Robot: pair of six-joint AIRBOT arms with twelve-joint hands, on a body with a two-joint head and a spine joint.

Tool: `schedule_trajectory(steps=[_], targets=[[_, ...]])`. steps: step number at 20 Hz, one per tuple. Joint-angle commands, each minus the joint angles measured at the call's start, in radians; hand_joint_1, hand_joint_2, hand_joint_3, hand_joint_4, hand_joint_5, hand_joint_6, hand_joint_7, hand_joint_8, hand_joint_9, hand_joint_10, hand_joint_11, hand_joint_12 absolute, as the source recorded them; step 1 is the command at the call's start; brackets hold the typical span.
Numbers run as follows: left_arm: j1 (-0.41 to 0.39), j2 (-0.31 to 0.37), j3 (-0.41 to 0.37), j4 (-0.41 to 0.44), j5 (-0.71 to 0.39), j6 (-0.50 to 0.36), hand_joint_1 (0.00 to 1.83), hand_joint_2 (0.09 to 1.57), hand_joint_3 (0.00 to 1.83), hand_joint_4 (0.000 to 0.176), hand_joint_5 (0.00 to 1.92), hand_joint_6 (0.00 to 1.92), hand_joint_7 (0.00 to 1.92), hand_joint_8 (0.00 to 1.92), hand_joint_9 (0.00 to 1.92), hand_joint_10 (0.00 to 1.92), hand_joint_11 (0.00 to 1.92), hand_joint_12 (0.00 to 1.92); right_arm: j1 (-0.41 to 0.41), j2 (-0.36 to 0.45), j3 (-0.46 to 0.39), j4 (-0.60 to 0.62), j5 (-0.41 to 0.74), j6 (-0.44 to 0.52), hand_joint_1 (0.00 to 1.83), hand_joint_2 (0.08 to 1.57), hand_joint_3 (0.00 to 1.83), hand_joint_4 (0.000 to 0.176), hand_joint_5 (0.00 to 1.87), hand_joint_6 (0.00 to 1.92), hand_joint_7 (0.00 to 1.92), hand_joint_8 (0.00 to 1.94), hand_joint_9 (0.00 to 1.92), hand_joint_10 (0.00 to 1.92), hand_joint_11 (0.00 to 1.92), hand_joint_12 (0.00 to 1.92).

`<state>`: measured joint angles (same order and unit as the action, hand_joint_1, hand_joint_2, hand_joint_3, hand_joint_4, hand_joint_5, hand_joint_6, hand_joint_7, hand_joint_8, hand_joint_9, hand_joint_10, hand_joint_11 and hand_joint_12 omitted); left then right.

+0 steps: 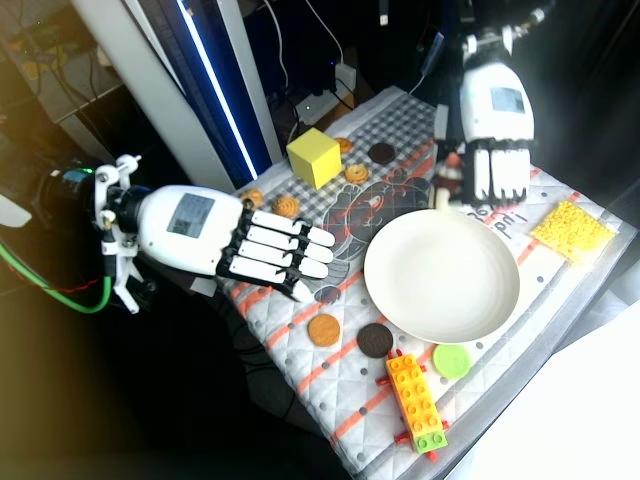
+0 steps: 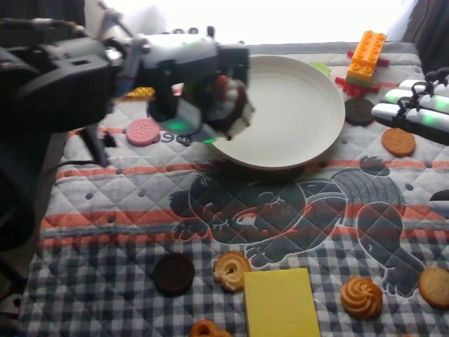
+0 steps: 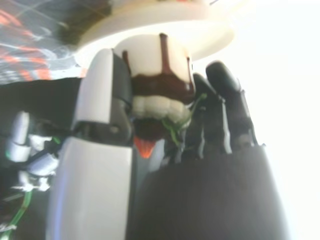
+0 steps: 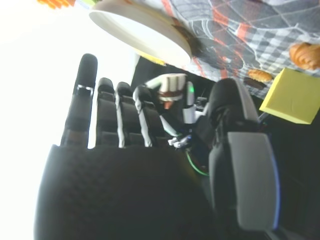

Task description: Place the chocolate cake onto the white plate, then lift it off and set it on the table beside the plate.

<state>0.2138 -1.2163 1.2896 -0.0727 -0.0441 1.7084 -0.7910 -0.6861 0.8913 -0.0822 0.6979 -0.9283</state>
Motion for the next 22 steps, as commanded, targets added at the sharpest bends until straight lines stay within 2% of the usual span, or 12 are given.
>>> schedule_trajectory(steps=[1,2,6,7,9,12,13,14,15,17,18,22], targets=[[-0.017,-0.012,0.017,-0.020,-0.103,0.000,1.40,1.13,0.00,0.000,0.15,1.77,0.05,1.82,0.21,1.92,0.43,1.92,0.004,0.001,0.007,0.015,0.110,-0.003,0.62,1.25,0.00,0.000,0.00,0.00,0.00,0.00,0.00,0.00,0.00,0.88],[-0.019,-0.038,0.045,-0.036,-0.092,0.000,1.39,1.14,0.00,0.000,0.14,1.80,0.04,1.83,0.13,1.92,0.25,1.92,0.004,-0.004,0.010,0.015,0.110,-0.002,0.61,1.24,0.00,0.000,0.00,0.00,0.00,0.00,0.01,0.00,0.00,0.89],[-0.018,-0.127,0.131,-0.098,-0.064,0.000,1.37,1.17,0.01,0.000,0.22,1.83,0.02,1.83,0.28,1.92,0.57,1.92,0.000,-0.006,0.014,0.015,0.109,0.000,0.62,1.25,0.00,0.000,0.00,0.00,0.00,0.00,0.02,0.01,0.00,0.91],[-0.018,-0.142,0.142,-0.104,-0.061,0.000,1.09,1.31,0.03,0.000,0.46,1.70,0.05,1.73,0.28,1.91,0.54,1.92,-0.002,-0.007,0.014,0.015,0.109,0.001,0.62,1.25,0.00,0.000,0.00,0.00,0.00,0.00,0.01,0.00,0.00,0.89],[-0.016,-0.174,0.162,-0.109,-0.052,0.000,1.36,1.18,0.00,0.000,0.17,1.69,0.01,1.62,0.22,1.82,0.39,1.92,-0.003,-0.009,0.017,0.015,0.109,0.004,0.63,1.25,0.00,0.000,0.00,0.00,0.00,0.00,0.02,0.00,0.00,0.83],[-0.008,-0.209,0.182,-0.109,-0.041,0.003,1.28,1.11,0.00,0.011,0.15,1.38,0.10,1.37,0.19,1.53,0.24,1.83,-0.004,-0.014,0.020,0.014,0.109,0.006,0.60,1.25,0.00,0.000,0.00,0.00,0.00,0.00,0.04,0.01,0.00,0.93],[-0.006,-0.216,0.187,-0.108,-0.033,0.009,1.21,1.10,0.00,0.044,0.15,1.00,0.11,0.87,0.05,1.06,0.05,1.61,-0.005,-0.015,0.020,0.014,0.109,0.007,0.66,1.25,0.00,0.000,0.00,0.00,0.00,0.00,0.01,0.01,0.00,0.93],[-0.004,-0.217,0.188,-0.108,-0.027,0.011,1.03,1.09,0.00,0.117,0.11,0.33,0.06,0.16,0.00,0.28,0.00,0.95,-0.005,-0.015,0.020,0.014,0.109,0.008,0.60,1.26,0.00,0.007,0.00,0.00,0.00,0.00,0.02,0.01,0.00,1.02],[-0.002,-0.217,0.188,-0.108,-0.027,0.011,1.03,1.09,0.00,0.117,0.11,0.33,0.06,0.16,0.00,0.28,0.00,0.95,-0.006,-0.015,0.020,0.014,0.109,0.008,0.60,1.26,0.00,0.007,0.00,0.00,0.00,0.00,0.02,0.01,0.00,1.02],[0.001,-0.214,0.188,-0.107,-0.027,0.011,0.88,1.04,0.00,0.168,0.01,0.03,0.00,0.01,0.00,0.01,0.00,0.12,-0.009,-0.015,0.020,0.014,0.110,0.011,0.63,1.26,0.00,0.012,0.00,0.00,0.00,0.00,0.01,0.01,0.00,1.02],[0.001,-0.211,0.188,-0.109,-0.027,0.011,0.84,1.02,0.00,0.174,0.00,0.00,0.00,0.00,0.00,0.00,0.00,0.02,-0.009,-0.015,0.020,0.014,0.110,0.012,0.63,1.26,0.00,0.000,0.00,0.00,0.00,0.00,0.02,0.01,0.00,1.02],[0.002,-0.158,0.149,-0.111,-0.059,0.011,0.73,1.01,0.00,0.176,0.00,0.00,0.00,0.00,0.00,0.00,0.00,0.00,-0.009,-0.015,0.020,0.015,0.110,0.014,0.62,1.26,0.00,0.039,0.00,0.00,0.00,0.00,0.00,0.00,0.00,0.86]])
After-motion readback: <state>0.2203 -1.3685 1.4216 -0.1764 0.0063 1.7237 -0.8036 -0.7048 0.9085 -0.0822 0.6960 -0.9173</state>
